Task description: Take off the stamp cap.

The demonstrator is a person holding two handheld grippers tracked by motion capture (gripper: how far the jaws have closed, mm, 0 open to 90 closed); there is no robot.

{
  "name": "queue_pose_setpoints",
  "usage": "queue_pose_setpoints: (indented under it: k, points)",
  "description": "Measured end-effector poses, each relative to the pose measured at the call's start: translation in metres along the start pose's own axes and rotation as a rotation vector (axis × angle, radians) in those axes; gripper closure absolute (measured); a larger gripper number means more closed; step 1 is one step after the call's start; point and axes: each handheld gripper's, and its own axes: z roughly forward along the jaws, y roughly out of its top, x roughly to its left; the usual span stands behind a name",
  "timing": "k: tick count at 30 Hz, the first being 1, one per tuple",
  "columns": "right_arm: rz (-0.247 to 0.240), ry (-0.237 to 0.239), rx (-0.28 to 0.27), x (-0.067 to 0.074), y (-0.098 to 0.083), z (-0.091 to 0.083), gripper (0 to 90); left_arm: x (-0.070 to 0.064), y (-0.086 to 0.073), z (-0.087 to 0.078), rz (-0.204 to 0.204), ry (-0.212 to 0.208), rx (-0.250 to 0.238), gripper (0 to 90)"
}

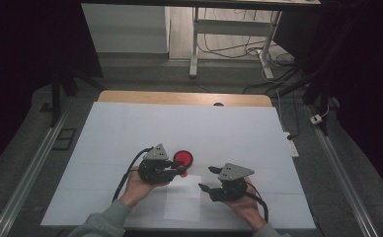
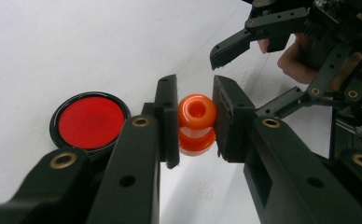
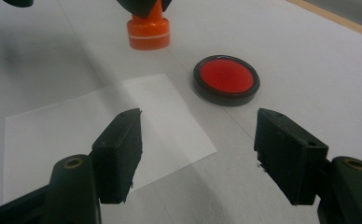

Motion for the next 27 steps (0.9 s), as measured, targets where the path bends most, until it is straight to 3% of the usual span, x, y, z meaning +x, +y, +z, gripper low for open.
queue_pose_setpoints:
  k: [27]
  points:
    - [-0.019,0.033,-0.003,0.011,0.01,0.019,32.3,-0.001,0.0,0.001,0.003,-0.006,0.002,72.3]
